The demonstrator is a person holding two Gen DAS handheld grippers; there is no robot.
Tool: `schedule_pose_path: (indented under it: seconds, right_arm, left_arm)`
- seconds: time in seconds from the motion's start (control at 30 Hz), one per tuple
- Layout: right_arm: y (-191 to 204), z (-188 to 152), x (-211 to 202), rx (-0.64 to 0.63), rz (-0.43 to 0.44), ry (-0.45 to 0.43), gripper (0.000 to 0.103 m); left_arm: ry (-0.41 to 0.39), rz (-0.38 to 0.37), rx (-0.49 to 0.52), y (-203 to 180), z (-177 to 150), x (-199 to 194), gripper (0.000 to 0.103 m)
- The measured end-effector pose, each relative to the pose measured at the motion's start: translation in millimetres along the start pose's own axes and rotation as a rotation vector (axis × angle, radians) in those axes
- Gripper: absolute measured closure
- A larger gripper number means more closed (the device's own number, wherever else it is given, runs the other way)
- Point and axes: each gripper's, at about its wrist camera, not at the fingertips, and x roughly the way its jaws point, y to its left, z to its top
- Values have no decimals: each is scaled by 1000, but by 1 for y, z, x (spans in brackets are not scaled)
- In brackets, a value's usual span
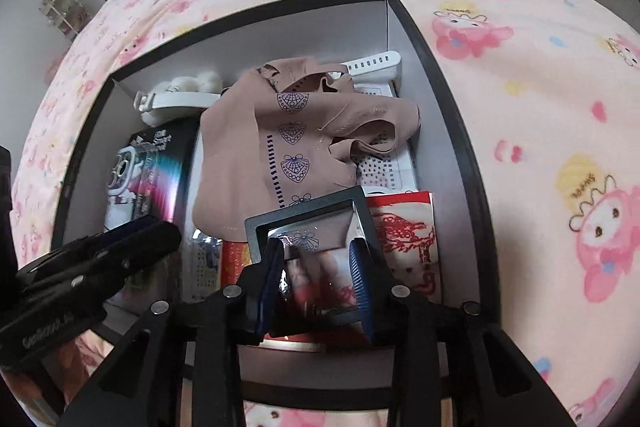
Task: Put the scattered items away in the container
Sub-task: 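Lower the mirror into the box and open the left gripper, then lift the open left gripper out of the box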
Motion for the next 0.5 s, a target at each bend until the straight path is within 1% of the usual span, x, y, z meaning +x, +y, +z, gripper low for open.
schedule_pose_path:
  seconds: [0.03,0.1,0.17,0.27,0.37,0.47,0.5]
  right_arm:
    - [0,0,-3,5,-3,-12,73]
    - [2,0,-12,8,35,-55,72]
    - [3,2,-10,5,60,-57,72]
    - [6,2,4,0,30,-4,72]
    - [10,2,4,-8,-32,-10,72]
    - [12,-1,-12,12,4,-57,72]
    - [16,-4,-19,3,15,-78,72]
  left_arm:
    - [-2,0,-2,0,0,-1,69]
    - [3,2,-4,-1,1,0,69]
    - [12,4,-6,-2,-1,1,68]
    - [19,15,-5,-4,-3,2,68]
    - [14,16,8,-8,-4,0,68]
    - [0,13,35,-17,-6,-8,68]
    - [-8,-5,53,-22,-8,-16,68]
